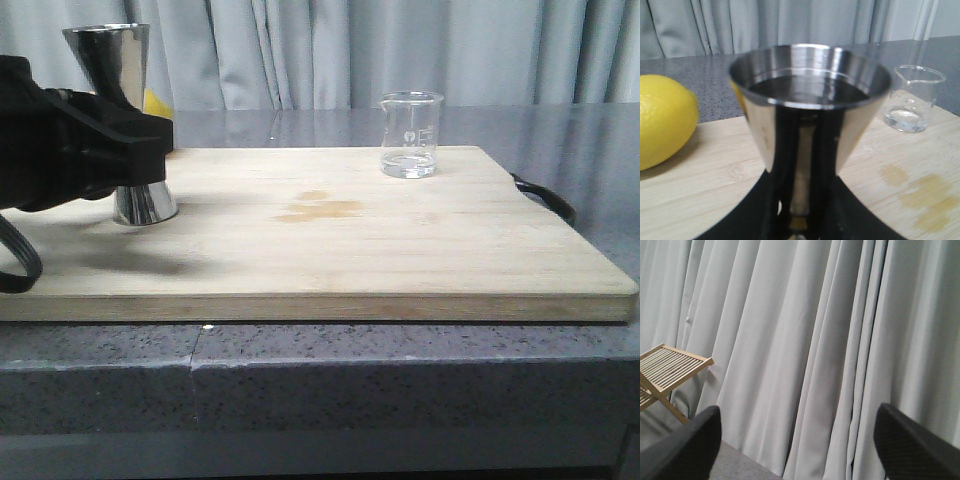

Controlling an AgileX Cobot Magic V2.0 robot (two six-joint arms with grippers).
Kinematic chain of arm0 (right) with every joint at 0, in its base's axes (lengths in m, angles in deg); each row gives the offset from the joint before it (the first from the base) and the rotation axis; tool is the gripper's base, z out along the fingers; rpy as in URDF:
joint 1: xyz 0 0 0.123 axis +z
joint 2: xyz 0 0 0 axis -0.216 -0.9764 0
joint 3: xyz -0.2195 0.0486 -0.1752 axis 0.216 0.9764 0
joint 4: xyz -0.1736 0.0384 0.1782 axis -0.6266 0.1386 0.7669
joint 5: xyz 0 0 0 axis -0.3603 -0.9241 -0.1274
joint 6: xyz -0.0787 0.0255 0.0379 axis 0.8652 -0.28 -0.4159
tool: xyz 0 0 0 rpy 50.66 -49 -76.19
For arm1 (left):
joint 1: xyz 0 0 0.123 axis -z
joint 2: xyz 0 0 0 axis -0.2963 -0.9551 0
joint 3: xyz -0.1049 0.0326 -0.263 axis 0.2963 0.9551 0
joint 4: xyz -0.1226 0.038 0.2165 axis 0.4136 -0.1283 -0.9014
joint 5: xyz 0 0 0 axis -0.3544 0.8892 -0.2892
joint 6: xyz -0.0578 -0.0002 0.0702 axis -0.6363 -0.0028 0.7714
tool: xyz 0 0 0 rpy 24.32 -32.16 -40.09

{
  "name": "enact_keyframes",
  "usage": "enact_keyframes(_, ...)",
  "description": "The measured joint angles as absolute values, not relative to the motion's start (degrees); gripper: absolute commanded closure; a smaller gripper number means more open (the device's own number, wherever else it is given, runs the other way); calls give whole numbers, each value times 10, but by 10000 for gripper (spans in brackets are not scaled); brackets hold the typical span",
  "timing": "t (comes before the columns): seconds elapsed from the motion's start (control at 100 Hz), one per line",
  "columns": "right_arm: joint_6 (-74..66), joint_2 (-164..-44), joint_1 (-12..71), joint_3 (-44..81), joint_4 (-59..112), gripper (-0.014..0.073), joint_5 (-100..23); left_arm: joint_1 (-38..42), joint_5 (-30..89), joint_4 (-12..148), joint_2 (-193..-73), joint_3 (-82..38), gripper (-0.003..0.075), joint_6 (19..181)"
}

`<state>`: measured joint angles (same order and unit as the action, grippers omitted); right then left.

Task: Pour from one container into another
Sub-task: 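Lower the filled jigger onto the board with the left gripper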

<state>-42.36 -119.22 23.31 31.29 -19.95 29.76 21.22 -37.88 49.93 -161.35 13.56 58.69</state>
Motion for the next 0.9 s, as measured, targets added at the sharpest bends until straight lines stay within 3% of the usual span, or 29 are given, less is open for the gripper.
enact_keyframes(0.27,-424,-1192,233,313,-198,32,298,212,-379,503,-1613,136,577,587)
enact_keyframes(0.9,-424,-1192,233,313,-196,32,298,212,-379,505,-1613,136,380,587)
